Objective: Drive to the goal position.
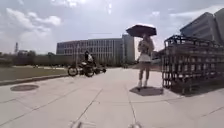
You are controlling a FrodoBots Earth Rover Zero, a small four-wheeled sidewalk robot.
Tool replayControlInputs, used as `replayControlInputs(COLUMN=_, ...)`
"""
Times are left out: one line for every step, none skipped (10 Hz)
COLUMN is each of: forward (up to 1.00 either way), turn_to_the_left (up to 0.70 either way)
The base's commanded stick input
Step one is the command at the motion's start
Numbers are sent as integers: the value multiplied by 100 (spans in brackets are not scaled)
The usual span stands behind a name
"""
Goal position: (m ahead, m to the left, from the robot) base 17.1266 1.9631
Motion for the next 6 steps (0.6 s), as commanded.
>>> replayControlInputs(forward=99, turn_to_the_left=4)
replayControlInputs(forward=99, turn_to_the_left=4)
replayControlInputs(forward=99, turn_to_the_left=4)
replayControlInputs(forward=99, turn_to_the_left=4)
replayControlInputs(forward=99, turn_to_the_left=4)
replayControlInputs(forward=99, turn_to_the_left=4)
